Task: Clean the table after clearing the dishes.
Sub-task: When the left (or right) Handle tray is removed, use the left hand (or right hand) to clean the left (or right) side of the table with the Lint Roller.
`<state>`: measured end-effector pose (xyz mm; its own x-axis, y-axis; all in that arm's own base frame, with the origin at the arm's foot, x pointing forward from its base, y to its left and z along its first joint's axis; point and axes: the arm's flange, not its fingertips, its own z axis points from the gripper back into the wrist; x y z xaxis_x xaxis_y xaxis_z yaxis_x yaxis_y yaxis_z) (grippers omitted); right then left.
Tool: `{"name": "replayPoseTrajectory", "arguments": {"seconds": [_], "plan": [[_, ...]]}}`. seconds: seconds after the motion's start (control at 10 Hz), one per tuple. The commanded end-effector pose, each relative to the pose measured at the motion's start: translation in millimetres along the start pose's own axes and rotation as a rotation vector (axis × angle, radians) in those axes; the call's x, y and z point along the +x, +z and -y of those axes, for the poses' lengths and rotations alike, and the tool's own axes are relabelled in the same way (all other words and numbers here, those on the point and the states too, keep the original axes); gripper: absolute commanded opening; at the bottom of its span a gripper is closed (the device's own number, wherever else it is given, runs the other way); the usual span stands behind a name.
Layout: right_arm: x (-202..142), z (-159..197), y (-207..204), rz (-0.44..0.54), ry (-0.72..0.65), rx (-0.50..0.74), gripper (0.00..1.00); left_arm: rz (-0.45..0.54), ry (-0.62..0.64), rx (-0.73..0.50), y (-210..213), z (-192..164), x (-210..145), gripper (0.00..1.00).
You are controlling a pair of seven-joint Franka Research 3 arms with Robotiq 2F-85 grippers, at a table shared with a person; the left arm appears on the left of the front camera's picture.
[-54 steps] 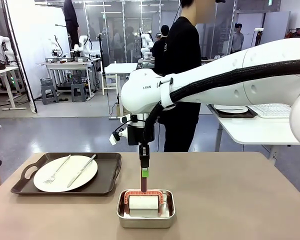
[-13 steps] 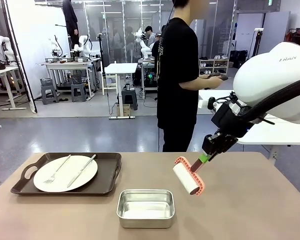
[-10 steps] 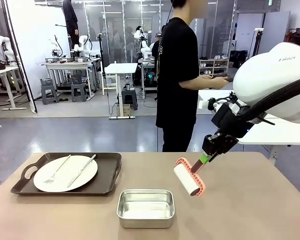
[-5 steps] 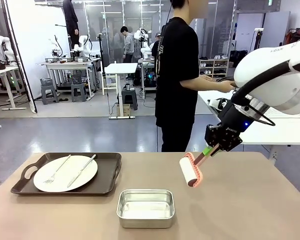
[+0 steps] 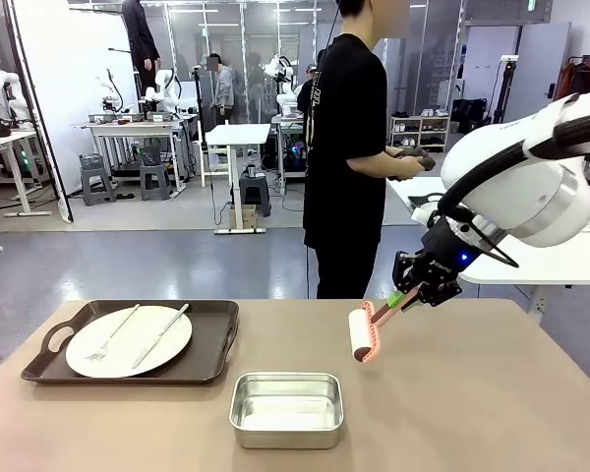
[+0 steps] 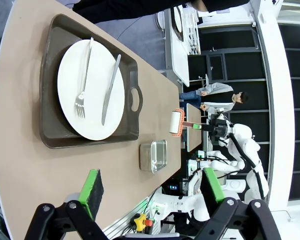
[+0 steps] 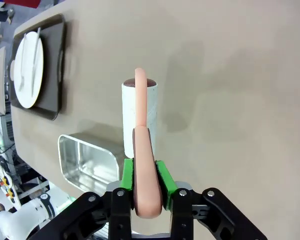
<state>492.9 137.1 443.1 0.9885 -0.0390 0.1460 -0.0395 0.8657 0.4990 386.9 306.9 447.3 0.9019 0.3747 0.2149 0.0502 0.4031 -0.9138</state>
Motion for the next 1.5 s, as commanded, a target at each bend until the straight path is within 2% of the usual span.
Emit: {"name": "replayPoseTrajectory", "arguments": {"seconds": [0.0,0.1,0.7,1.4], "plan": [[17,1,-6,0.021,-0.062,0.012,0.23,0.004,-0.011,-0.004,3,0,-1,1.0],[21,6,-9,0.038,-0.056,0.012,0.23,0.004,-0.011,-0.004,3,0,-1,1.0],[56,36,-26,-0.066,-0.1,0.048,0.23,0.004,-0.011,-0.004,3,0,-1,1.0],[57,50,-57,-0.083,-0.123,0.004,0.23,0.004,-0.011,-0.004,3,0,-1,1.0]]}}
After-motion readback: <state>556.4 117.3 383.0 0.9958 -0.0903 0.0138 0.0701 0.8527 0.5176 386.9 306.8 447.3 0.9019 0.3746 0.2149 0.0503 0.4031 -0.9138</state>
